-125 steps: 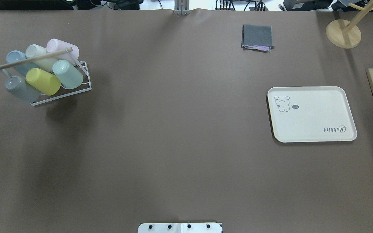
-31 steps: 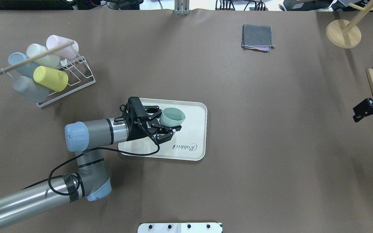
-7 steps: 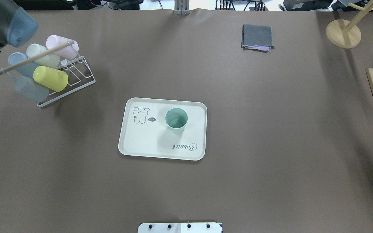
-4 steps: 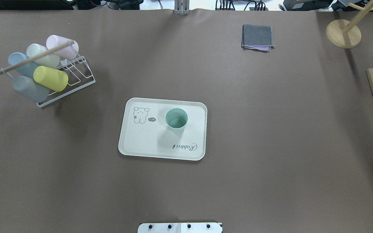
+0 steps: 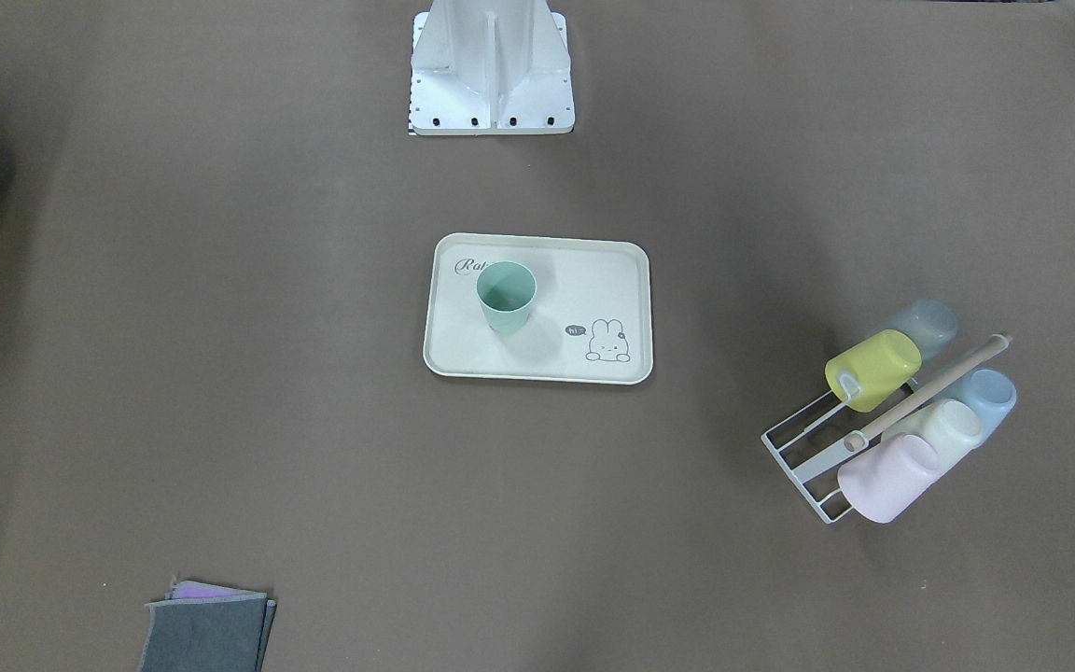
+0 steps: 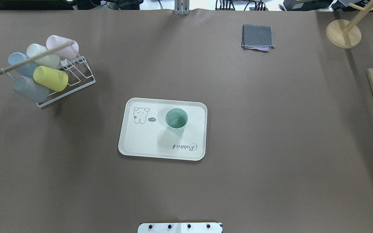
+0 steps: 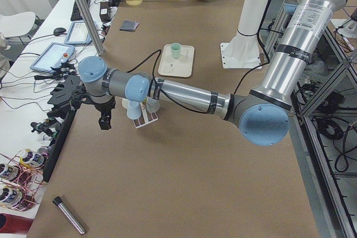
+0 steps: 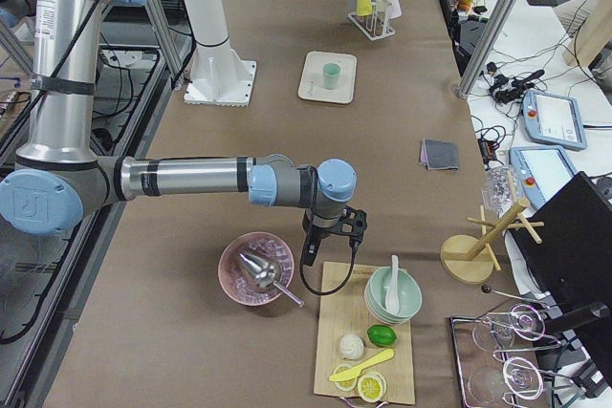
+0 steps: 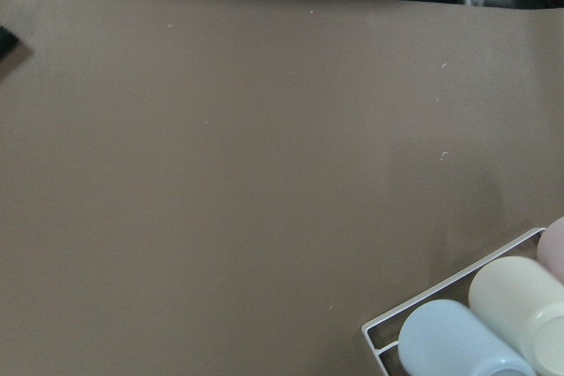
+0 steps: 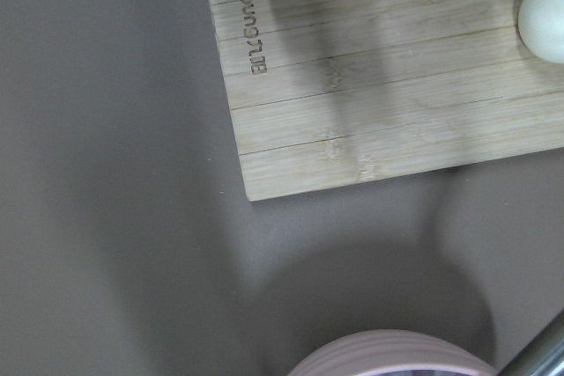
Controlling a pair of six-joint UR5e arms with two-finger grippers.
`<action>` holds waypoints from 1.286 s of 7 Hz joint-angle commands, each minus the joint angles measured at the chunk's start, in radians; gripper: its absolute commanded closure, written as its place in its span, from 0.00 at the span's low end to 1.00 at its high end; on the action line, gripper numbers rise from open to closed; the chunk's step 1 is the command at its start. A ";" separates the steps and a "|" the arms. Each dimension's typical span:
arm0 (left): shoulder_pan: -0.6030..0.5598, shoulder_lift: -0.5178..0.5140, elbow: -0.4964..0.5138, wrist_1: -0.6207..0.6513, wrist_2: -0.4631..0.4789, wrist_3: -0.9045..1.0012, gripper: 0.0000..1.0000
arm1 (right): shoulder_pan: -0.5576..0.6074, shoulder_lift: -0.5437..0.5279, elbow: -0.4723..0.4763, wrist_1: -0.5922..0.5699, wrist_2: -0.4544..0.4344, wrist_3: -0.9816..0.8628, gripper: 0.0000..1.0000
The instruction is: Pick up and place green cup on tray
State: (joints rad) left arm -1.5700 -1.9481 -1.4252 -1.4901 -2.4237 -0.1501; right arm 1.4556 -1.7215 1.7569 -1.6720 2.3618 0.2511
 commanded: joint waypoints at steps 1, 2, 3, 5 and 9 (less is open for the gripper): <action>-0.034 0.021 0.005 0.169 0.008 0.144 0.02 | 0.006 0.000 -0.004 0.000 0.001 0.000 0.00; -0.034 0.070 0.011 0.169 0.011 0.217 0.02 | 0.006 0.000 -0.004 0.000 0.001 0.000 0.00; -0.033 0.102 0.023 0.166 0.009 0.262 0.02 | 0.006 0.000 -0.004 0.000 0.001 0.000 0.00; -0.031 0.144 0.049 0.157 0.008 0.265 0.02 | 0.006 0.000 -0.004 0.000 0.001 0.000 0.00; -0.033 0.201 0.040 0.070 0.011 0.264 0.02 | 0.006 -0.001 -0.005 0.000 0.002 -0.001 0.00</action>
State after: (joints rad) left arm -1.6021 -1.7539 -1.3813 -1.4119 -2.4136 0.1141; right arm 1.4619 -1.7220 1.7519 -1.6720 2.3633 0.2506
